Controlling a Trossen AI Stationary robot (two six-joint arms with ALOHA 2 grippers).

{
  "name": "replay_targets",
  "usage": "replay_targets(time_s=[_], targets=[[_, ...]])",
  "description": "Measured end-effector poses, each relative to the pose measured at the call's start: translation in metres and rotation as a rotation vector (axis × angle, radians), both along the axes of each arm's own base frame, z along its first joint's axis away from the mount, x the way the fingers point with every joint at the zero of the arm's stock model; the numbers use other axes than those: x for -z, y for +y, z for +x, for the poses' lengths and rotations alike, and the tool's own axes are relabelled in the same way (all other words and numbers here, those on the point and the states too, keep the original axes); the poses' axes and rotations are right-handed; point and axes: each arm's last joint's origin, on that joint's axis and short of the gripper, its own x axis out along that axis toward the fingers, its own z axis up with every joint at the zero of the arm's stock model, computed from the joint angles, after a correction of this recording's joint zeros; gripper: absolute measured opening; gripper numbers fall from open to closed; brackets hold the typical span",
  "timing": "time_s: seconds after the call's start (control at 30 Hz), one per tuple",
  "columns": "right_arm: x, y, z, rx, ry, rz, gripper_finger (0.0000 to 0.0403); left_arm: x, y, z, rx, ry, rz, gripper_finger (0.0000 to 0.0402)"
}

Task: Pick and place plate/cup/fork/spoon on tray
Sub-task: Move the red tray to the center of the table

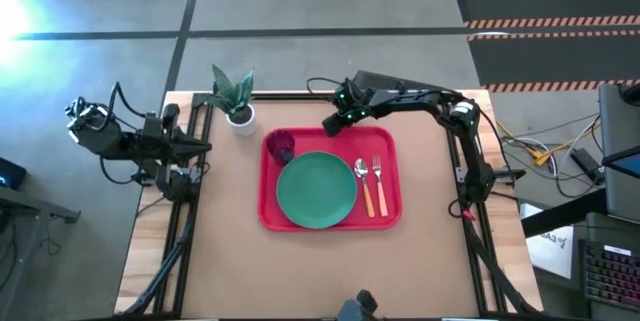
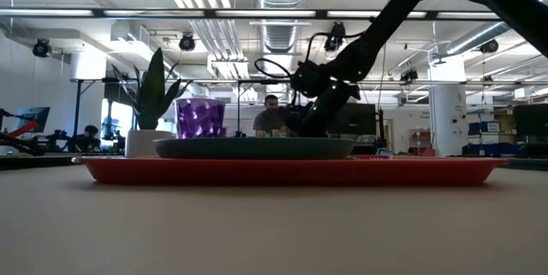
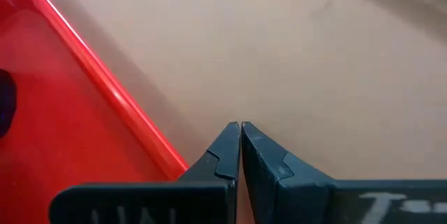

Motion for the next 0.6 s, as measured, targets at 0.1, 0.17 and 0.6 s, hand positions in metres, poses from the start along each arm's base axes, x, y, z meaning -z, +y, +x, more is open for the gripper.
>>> replay_targets(time_s=[0.1, 0.17, 0.6], targets=[[0.001, 0.008, 0.003, -0.007, 0.019, 0.005, 0.0008, 0.000, 0.000, 0.000, 0.000, 0.000, 0.000, 0.0000], [0.001, 0.012, 0.005, -0.008, 0.027, 0.014, 0.0008, 0.000, 0.000, 0.000, 0.000, 0.000, 0.001, 0.0000], [0.000, 0.032, 0.010, 0.017, 0.092, 0.028, 0.0008, 0.001, -0.001, 0.001, 0.009, 0.014, 0.007, 0.0000]])
